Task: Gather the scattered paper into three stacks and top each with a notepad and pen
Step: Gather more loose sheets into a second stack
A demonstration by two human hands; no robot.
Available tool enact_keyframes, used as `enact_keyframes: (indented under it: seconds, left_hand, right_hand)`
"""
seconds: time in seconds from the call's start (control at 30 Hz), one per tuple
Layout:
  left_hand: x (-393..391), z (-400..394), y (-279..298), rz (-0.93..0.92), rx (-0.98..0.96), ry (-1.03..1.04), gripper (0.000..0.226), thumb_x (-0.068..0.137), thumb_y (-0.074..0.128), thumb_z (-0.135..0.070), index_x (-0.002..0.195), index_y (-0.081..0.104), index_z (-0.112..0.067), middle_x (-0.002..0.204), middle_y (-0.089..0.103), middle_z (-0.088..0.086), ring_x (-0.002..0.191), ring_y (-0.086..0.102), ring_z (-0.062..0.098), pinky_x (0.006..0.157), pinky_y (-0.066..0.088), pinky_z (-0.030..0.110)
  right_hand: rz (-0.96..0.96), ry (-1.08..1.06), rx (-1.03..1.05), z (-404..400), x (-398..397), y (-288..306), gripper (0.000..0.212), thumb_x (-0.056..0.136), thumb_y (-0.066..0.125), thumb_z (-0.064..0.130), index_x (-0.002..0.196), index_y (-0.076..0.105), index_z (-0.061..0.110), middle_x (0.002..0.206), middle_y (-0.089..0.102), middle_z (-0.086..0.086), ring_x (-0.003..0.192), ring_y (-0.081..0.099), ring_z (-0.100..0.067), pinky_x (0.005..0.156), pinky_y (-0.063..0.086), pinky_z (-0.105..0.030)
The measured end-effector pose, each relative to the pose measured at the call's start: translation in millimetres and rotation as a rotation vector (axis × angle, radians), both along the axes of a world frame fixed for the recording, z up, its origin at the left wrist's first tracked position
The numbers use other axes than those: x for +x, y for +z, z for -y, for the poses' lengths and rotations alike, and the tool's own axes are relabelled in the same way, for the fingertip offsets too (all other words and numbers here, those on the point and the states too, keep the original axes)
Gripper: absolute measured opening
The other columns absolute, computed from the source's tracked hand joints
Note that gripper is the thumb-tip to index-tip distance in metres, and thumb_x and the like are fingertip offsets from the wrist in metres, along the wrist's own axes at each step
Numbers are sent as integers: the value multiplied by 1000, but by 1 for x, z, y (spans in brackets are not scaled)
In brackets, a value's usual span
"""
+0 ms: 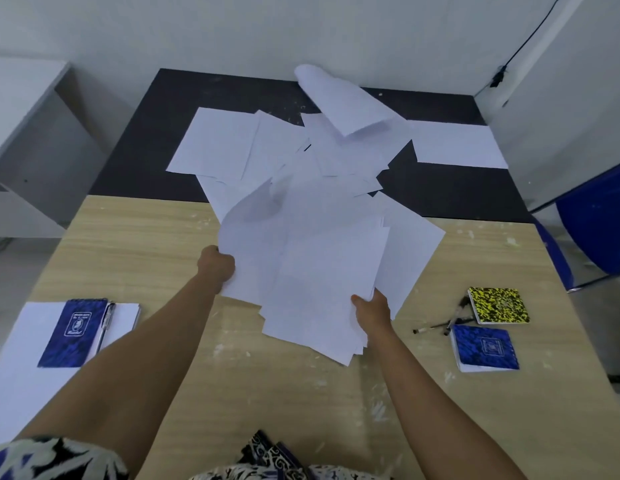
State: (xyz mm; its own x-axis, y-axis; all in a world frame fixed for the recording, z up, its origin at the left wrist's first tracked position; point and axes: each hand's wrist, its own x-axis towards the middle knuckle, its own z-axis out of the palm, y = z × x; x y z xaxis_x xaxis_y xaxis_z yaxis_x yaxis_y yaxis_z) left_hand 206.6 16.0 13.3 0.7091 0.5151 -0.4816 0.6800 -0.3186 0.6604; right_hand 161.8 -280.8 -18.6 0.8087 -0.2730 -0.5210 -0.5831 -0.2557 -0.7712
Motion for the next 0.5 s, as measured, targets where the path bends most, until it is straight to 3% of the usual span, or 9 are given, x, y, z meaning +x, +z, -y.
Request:
enact_keyframes:
  seconds: [0.07,0.17,0.3,0.43,0.5]
  left_hand:
    - [-8,0,4,35,13,48,24,87,41,2,66,33,-8,75,43,14,88,54,31,69,35,36]
    - [-11,3,16,149,33,172,9,87,39,1,90,46,-2,108,56,28,99,57,40,77,46,44]
    - [0,5,37,323,-18,368,31,88,38,0,117,50,-1,118,55,19,101,55,33,81,41,33]
    - [16,8,51,497,-230,569,42,90,40,0,130,46,-7,125,55,9,104,55,26,87,42,29]
    - [20,13,54,505,-332,599,42,89,43,-1,130,48,-8,116,56,1,99,54,21,84,45,29]
  right_hand:
    - [-41,29,-19,4,-4,1,35,92,54,11,126,56,13,121,62,-7,110,57,-28,89,43,-30]
    - [-74,68,-47,9,-6,1,36,91,53,10,127,56,12,123,62,-8,112,56,-29,88,43,-29]
    - [-122,108,-67,12,-5,1,34,91,52,9,124,57,11,122,62,-8,109,58,-29,88,46,-30]
    - [-134,131,-140,12,-2,2,38,89,50,8,126,56,12,122,62,-8,108,58,-29,84,46,-27]
    - [-151,142,-163,14,-2,2,37,89,50,8,125,56,10,123,62,-10,109,58,-30,87,47,-29]
